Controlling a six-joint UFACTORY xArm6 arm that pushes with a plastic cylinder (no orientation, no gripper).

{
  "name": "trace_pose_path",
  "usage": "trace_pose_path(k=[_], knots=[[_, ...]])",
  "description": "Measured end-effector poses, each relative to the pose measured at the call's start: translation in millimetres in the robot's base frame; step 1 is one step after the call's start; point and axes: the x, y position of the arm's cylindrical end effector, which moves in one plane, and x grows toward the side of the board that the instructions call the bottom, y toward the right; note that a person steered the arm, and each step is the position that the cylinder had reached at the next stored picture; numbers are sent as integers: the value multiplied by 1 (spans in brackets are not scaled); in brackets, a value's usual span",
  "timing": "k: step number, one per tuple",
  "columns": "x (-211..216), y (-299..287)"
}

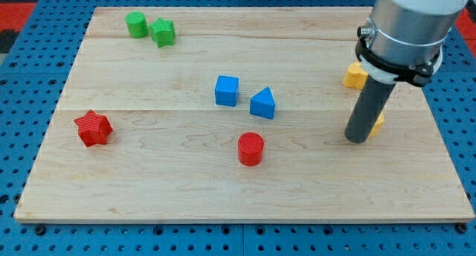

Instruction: Place the yellow hexagon below the yellow heart

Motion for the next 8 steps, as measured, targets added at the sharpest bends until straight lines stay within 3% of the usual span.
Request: trace_pose_path(k=[2, 3, 4, 6, 7, 8], knots=[[-29, 0], [9, 0], [4, 30], [-34, 26], [-31, 26], [12, 26]])
